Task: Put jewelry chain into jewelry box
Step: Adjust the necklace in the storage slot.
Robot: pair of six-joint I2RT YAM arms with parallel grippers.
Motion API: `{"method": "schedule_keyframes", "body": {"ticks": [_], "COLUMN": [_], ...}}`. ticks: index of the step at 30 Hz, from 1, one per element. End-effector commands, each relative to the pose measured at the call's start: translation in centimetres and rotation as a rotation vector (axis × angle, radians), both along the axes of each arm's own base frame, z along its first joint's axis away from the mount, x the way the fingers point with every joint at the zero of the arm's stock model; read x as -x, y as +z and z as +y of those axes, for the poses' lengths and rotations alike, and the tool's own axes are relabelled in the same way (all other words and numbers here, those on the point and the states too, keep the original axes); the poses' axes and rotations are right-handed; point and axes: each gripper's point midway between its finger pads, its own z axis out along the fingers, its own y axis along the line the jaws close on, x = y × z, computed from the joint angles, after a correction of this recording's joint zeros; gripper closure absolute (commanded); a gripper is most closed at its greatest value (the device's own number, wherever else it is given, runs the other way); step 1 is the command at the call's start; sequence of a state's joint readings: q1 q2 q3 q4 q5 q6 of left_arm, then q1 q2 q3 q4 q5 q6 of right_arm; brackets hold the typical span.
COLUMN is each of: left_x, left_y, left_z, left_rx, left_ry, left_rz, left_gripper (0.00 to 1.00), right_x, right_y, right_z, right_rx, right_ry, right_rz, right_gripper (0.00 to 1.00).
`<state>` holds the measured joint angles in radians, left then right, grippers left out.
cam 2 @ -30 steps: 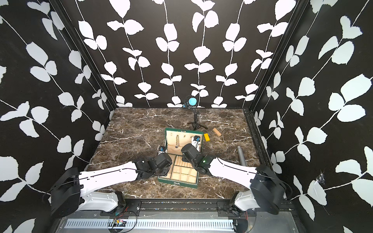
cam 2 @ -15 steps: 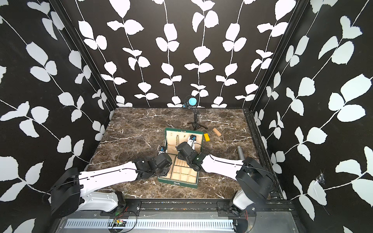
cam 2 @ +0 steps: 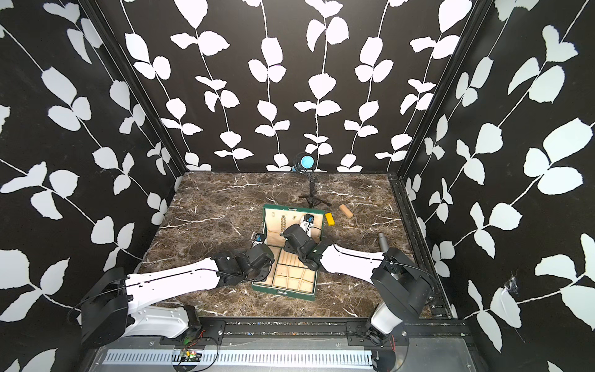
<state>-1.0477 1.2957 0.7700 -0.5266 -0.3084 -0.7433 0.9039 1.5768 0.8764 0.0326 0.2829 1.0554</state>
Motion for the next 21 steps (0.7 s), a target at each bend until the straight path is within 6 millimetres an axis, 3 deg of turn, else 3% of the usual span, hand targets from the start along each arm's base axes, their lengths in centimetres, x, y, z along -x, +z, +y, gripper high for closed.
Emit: {"method": "schedule_keyframes", "body": {"ticks": [1, 5, 21], "left_x": [-0.2, -0.1, 0.0], "left_y": [0.7, 0.6, 0.6], "left_z": [0.0, 0.1, 0.4], "left_rx": [0.020, 0.023, 0.031], "left_ry": [0.006, 0.008, 0.015], "left_rz": [-0.024, -0.021, -0.029], "left_gripper": [0.59, 0.60, 0.60], "right_x": [-0.8, -0.8, -1.0], "right_y": [1.1, 1.2, 5.1], "right_z": [1.0, 1.2, -0.5], "right_rx": [-0.042, -0.056, -0.035], "right_ry": [0.002, 0.011, 0.009], "right_rz": [-0.030, -0.034, -0.127], "right_gripper": [0.91, 1.00, 1.00]}}
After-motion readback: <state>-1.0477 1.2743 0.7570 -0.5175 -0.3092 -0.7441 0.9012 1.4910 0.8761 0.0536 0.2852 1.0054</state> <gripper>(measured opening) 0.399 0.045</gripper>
